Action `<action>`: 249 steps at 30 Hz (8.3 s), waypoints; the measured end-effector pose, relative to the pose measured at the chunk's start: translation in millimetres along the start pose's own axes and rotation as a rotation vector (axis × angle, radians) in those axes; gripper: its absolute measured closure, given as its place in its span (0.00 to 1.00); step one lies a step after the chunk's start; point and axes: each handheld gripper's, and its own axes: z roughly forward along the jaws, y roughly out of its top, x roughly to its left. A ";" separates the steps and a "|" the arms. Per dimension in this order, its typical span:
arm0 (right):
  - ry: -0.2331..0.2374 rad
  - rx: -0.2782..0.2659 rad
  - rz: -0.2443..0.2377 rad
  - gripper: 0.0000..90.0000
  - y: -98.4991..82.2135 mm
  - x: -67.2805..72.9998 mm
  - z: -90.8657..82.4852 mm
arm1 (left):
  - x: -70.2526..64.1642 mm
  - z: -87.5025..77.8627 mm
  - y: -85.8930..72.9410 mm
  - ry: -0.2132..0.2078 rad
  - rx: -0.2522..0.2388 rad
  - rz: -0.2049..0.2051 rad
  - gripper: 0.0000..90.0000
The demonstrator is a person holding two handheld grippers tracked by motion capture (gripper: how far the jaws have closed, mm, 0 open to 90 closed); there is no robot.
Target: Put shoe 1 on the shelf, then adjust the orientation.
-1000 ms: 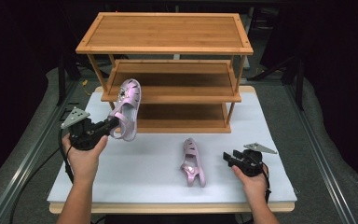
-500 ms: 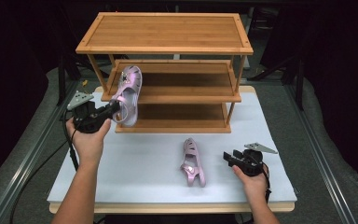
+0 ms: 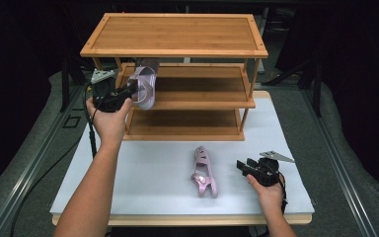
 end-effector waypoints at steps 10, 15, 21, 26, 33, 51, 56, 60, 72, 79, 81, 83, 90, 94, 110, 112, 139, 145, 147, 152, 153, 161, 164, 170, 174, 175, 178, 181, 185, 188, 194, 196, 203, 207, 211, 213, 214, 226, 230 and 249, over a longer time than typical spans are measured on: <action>0.013 0.000 0.007 0.55 0.3 -1.2 0.3 | -11.1 41.4 5.2 0.038 0.073 -0.004 0.92; 0.018 0.001 0.014 0.55 0.5 -2.1 0.2 | -16.7 52.2 6.7 0.058 0.091 -0.011 0.92; 0.037 0.011 0.037 0.55 0.1 -3.9 1.7 | -21.7 61.0 5.6 0.071 0.117 -0.034 0.92; 0.040 0.007 0.044 0.55 0.2 -4.1 1.8 | -19.4 67.5 4.1 0.078 0.116 -0.025 0.92; 0.049 0.007 0.057 0.55 -0.2 -5.7 3.5 | -17.5 77.7 4.8 0.073 0.119 -0.043 0.89; 0.058 0.010 0.080 0.55 0.9 -7.0 5.6 | -14.4 78.0 8.7 -0.014 0.083 -0.054 0.56; 0.057 0.005 0.056 0.54 1.2 -4.9 4.9 | -16.7 59.8 13.3 -0.013 0.043 -0.027 0.53; 0.040 -0.005 -0.001 0.54 2.8 1.4 1.5 | -19.1 39.9 11.4 -0.034 0.032 0.006 0.53; 0.100 -0.055 -0.237 0.55 8.5 59.1 -12.9 | -0.5 -35.2 -51.4 -0.145 0.044 0.060 0.55; 0.108 -0.028 -0.337 0.54 3.8 81.9 -6.9 | 24.6 -54.7 -112.5 -0.144 0.036 0.035 0.54; 0.125 -0.015 -0.343 0.55 3.1 83.8 -6.1 | 30.7 -57.2 -127.4 -0.138 0.059 0.046 0.54; 0.152 -0.004 -0.350 0.56 1.9 87.0 -4.4 | 34.4 -59.7 -141.4 -0.132 0.069 0.046 0.54; 0.146 0.028 -0.352 0.63 0.9 87.2 -2.2 | 44.8 -59.6 -167.2 -0.147 0.103 0.000 0.54; 0.133 0.041 -0.333 0.67 2.2 80.4 -5.0 | 45.9 -61.0 -172.6 -0.142 0.105 0.001 0.55; 0.022 0.207 -0.137 0.74 -3.3 26.4 8.4 | 47.6 -57.1 -187.5 -0.143 0.153 0.017 0.55; -0.002 0.200 -0.133 0.70 -0.8 24.8 5.6 | 48.3 -57.6 -187.2 -0.144 0.151 0.013 0.54; -0.008 0.411 -0.425 0.91 37.7 56.0 -9.7 | 62.6 -59.0 -188.3 -0.125 0.165 -0.037 0.54; 0.047 0.517 -0.467 0.79 50.9 50.5 -4.3 | 63.3 -56.9 -190.3 -0.124 0.180 -0.037 0.54; 0.036 0.550 -0.484 0.74 53.5 52.3 -2.2 | 63.0 -56.0 -191.4 -0.126 0.184 -0.041 0.54; 0.005 0.642 -0.506 0.80 60.6 56.5 4.8 | 60.7 -52.5 -194.5 -0.135 0.203 -0.034 0.54; 0.011 0.662 -0.511 0.82 63.0 57.2 6.8 | 60.4 -52.0 -195.0 -0.136 0.207 -0.032 0.54; -0.002 0.767 -0.545 0.85 76.6 60.3 21.2 | 62.9 -50.4 -196.3 -0.131 0.219 -0.040 0.54; 0.006 0.812 -0.558 0.85 78.4 62.4 27.8 | 63.3 -49.7 -196.8 -0.132 0.226 -0.039 0.54; 0.002 0.870 -0.572 0.86 77.7 65.6 39.5 | 63.2 -49.1 -197.2 -0.134 0.231 -0.037 0.54; -0.003 0.900 -0.577 0.86 76.6 62.7 46.0 | 64.3 -48.0 -198.3 -0.134 0.239 -0.041 0.54; 0.011 0.903 -0.566 0.87 76.0 62.1 47.3 | 64.5 -47.9 -198.4 -0.135 0.243 -0.040 0.54; 0.006 0.937 -0.573 0.87 77.6 61.3 49.3 | 64.5 -46.8 -198.8 -0.136 0.248 -0.040 0.53; 0.014 0.926 -0.552 0.87 76.0 59.8 50.7 | 64.0 -46.5 -199.0 -0.137 0.251 -0.039 0.53; 0.017 0.932 -0.545 0.87 76.2 58.7 50.7 | 63.9 -46.5 -199.0 -0.137 0.252 -0.038 0.53; 0.026 0.932 -0.535 0.88 76.2 59.0 49.8 | 64.4 -46.4 -199.0 -0.136 0.253 -0.039 0.53; -0.002 0.935 -0.537 0.91 76.1 60.3 50.4 | 64.9 -46.8 -198.7 -0.135 0.255 -0.041 0.53; -0.004 0.936 -0.534 0.91 76.0 60.7 50.1 | 65.3 -46.9 -198.7 -0.135 0.254 -0.043 0.53; -0.002 0.933 -0.554 0.92 77.1 64.4 46.7 | 65.8 -46.3 -198.9 -0.142 0.251 -0.058 0.53; 0.002 0.897 -0.556 0.92 76.9 66.3 44.1 | 66.6 -46.8 -198.6 -0.138 0.249 -0.060 0.53; 0.008 0.883 -0.555 0.92 77.1 65.9 41.2 | 67.7 -47.1 -198.5 -0.137 0.251 -0.065 0.54; 0.008 0.876 -0.552 0.92 77.3 65.9 39.0 | 67.8 -47.0 -198.5 -0.136 0.250 -0.066 0.54; 0.000 0.869 -0.557 0.92 77.3 66.0 37.7 | 67.6 -47.0 -198.6 -0.136 0.250 -0.068 0.54; 0.103 0.695 -0.489 0.92 75.2 62.6 15.1 | 67.6 -44.5 -200.8 -0.131 0.260 -0.060 0.54; 0.089 0.604 -0.479 0.92 76.1 64.4 3.5 | 67.9 -44.9 -201.0 -0.122 0.256 -0.056 0.54; 0.124 0.008 -0.306 0.92 73.8 81.7 -38.1 | 69.2 -44.0 -204.8 -0.096 0.245 -0.043 0.53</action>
